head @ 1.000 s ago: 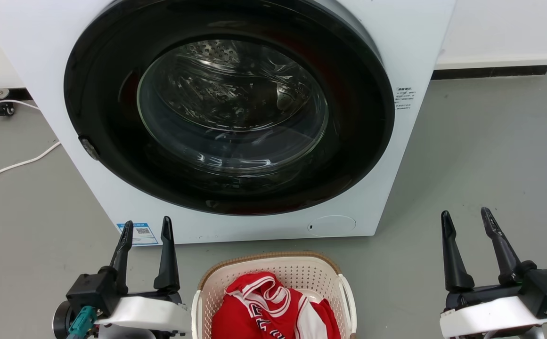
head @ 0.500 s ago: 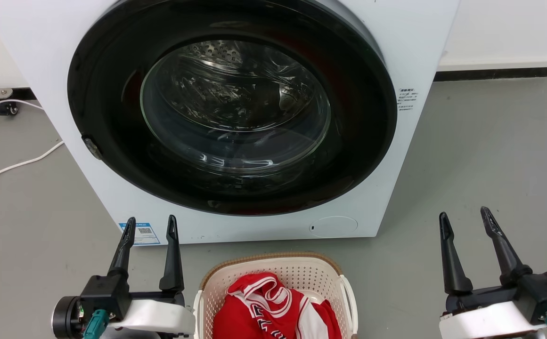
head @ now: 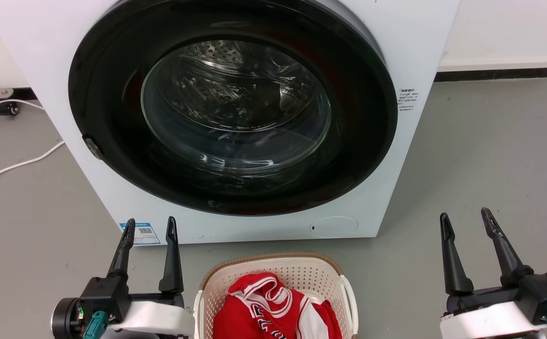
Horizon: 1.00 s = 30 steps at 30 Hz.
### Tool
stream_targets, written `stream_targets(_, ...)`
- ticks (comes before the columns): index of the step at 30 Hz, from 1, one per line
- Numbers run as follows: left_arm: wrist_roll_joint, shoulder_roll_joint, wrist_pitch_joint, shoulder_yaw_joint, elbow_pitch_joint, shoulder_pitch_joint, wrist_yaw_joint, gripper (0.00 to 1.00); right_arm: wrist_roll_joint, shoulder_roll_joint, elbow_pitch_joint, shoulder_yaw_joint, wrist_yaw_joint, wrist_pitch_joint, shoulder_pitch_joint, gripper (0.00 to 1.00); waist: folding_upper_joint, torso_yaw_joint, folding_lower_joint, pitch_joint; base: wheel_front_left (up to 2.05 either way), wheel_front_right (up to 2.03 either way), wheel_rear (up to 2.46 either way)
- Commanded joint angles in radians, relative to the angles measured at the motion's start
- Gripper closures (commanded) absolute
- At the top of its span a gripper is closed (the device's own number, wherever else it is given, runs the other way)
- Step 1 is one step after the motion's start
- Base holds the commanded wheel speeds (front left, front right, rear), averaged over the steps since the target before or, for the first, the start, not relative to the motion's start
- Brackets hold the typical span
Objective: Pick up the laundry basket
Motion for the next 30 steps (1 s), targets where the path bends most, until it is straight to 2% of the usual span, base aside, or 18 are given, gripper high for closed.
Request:
stream_targets(1,0.002,0.003,-0.003,0.003,0.000,0.010,0.004,0.00,0.003,-0.004,0.002,-0.001,0.000,-0.003,0.010,0.00,0.0000,0.000,0.0000,0.000,0.00,0.00,0.00)
stream_targets(13,0.002,0.003,-0.003,0.008,-0.003,0.007,0.001,0.00,0.006,-0.004,0.001,0.002,0.000,-0.003,0.007,0.00,0.0000,-0.003,0.0000,0.006,0.00,0.00,0.00)
stream_targets(19,-0.001,0.003,-0.003,0.010,0.046,-0.013,-0.011,0.00,-0.007,-0.004,0.024,0.025,0.000,-0.003,-0.009,0.00,0.0000,0.000,0.0000,0.022,0.00,0.00,0.00)
stream_targets(30,0.014,0.002,-0.003,0.034,0.222,-0.112,-0.040,0.00,-0.055,-0.004,0.203,0.083,0.000,-0.003,-0.104,0.00,0.0000,0.009,0.0000,0.147,0.00,0.00,0.00)
